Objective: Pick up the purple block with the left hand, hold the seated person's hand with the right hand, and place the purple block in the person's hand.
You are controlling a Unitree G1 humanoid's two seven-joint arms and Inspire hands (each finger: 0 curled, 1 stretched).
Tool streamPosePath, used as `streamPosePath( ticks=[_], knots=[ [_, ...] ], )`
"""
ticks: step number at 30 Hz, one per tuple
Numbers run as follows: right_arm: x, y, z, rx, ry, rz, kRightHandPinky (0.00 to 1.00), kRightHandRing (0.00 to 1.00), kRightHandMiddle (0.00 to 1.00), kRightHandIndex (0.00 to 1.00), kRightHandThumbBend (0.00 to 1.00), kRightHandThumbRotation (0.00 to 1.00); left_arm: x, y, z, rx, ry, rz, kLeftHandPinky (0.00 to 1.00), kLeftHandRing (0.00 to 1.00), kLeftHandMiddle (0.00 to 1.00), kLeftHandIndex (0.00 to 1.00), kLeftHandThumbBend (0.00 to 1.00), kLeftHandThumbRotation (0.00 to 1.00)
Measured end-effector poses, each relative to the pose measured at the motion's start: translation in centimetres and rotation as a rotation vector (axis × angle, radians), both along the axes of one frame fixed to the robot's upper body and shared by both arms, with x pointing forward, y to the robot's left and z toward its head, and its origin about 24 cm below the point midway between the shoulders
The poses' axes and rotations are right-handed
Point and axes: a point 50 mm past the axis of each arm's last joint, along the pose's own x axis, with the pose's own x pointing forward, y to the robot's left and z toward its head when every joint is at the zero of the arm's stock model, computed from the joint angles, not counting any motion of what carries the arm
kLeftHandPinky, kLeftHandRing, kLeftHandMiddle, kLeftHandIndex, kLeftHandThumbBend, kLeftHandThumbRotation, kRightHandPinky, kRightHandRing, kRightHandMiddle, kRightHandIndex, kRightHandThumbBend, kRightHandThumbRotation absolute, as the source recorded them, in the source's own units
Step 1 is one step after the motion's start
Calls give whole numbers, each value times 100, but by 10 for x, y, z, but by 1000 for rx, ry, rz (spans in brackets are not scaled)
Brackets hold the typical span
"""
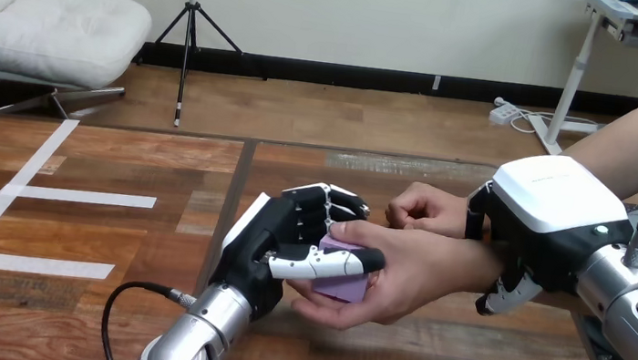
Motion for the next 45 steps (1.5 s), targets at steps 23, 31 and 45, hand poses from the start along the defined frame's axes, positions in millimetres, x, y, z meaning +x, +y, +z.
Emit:
streamPosePath(
  ticks=[23,31,45],
  knots=[
    [0,0,0,-7,-2,2,25,32,42,49,77,0,1,-4,4,17,-23,-6,36,41,47,49,91,13],
    [0,0,0,-10,-3,0,25,33,43,49,79,0,1,-6,4,22,-24,-11,36,41,47,50,91,13],
    [0,0,0,-44,-14,8,34,43,50,58,83,0,1,-7,4,23,-25,-18,37,42,48,50,90,14]
  ],
)
